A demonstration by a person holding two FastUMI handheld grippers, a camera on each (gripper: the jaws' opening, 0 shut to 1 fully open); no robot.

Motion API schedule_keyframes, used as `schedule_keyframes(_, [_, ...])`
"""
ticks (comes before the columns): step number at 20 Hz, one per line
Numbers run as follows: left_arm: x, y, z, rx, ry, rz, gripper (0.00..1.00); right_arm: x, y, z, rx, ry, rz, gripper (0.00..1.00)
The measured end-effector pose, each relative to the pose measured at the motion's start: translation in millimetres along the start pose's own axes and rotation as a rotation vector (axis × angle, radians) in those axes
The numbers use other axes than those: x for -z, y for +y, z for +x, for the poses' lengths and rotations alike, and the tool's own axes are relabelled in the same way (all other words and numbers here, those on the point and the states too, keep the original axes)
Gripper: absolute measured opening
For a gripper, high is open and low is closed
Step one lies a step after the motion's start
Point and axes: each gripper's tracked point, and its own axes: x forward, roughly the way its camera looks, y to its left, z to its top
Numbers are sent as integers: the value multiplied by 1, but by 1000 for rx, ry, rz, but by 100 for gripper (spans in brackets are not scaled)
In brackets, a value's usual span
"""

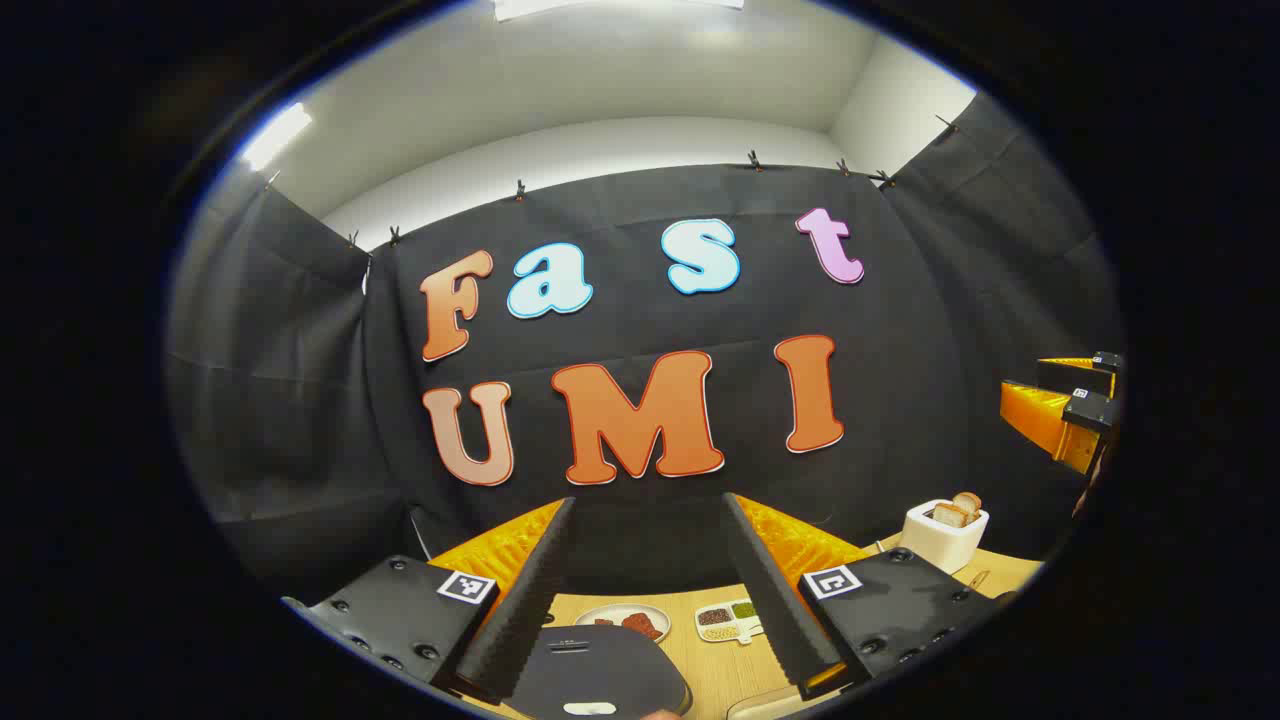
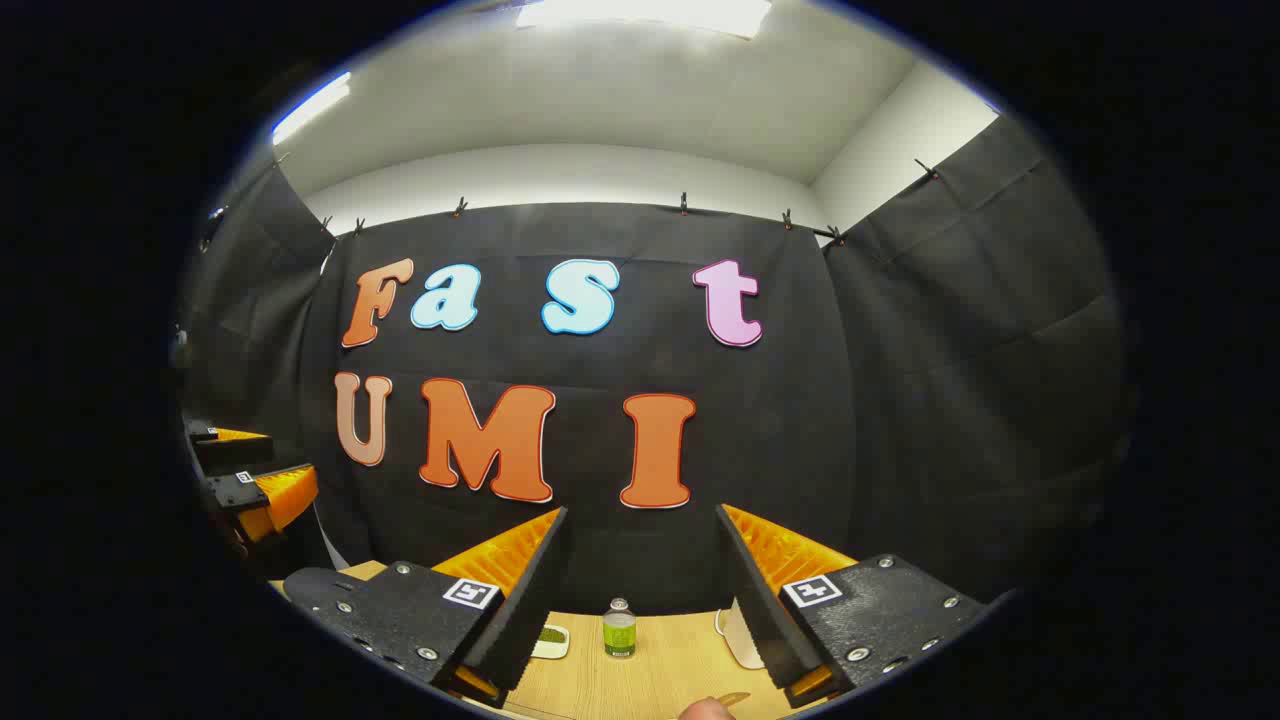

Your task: Close the left gripper, press the button to open the rice cooker; take a wooden spoon from the chopstick holder with the right hand, scoop a spoonful of rice and pour it into the rice cooker, then put the wooden spoon back into the chopstick holder.

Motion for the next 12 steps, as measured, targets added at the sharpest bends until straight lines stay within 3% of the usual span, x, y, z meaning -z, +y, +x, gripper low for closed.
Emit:
schedule_keyframes(3, [-2,0,-5,-3,-17,-7,89,0,5,0,-12,0,3,88])
schedule_keyframes(4, [-1,1,-7,-3,-14,-8,100,-1,7,1,-15,0,5,88])
schedule_keyframes(6, [0,2,-9,-6,-9,-2,100,0,12,1,-24,2,10,88])
schedule_keyframes(7, [0,3,-9,-10,-7,2,95,0,13,1,-27,1,11,88])
schedule_keyframes(11, [5,2,-10,5,11,-5,96,-1,17,-1,-35,0,12,88])
schedule_keyframes(12, [8,0,-11,11,17,-8,100,-1,17,-1,-35,2,11,88])
